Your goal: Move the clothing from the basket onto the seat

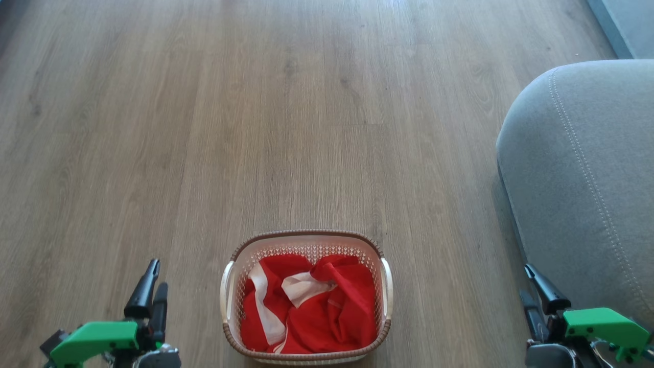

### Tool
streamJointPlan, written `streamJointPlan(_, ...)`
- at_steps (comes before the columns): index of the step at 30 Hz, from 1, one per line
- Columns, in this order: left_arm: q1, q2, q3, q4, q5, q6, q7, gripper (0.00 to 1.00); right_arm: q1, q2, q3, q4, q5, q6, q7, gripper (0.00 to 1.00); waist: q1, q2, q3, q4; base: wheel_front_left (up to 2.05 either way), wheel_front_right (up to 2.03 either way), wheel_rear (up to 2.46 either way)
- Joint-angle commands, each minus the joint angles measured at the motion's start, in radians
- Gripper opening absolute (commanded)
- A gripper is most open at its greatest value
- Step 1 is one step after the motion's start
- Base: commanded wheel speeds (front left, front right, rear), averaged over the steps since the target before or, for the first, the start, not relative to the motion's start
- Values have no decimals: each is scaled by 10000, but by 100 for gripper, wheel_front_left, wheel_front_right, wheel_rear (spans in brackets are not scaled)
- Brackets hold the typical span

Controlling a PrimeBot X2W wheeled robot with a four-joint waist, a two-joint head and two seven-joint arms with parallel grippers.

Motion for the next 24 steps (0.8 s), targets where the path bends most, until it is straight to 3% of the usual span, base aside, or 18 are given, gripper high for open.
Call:
streamJointPlan(1, -570, 52, -40, -308, 49, -7, -96, 100, -553, -83, 53, -333, -85, 5, -60, 100, 0, 0, 5, 0, 0, 0, 0)
streamJointPlan(12, -987, 182, -365, -178, 533, -14, -469, 100, -967, -354, 529, -357, -453, 11, -456, 100, 0, 0, 45, -7, 0, 0, 0)
streamJointPlan(24, -1353, 229, -420, -118, 1846, -21, -793, 100, -1476, -763, 1189, -221, -1553, 17, -875, 100, 0, 0, 85, -23, 0, 0, 0)
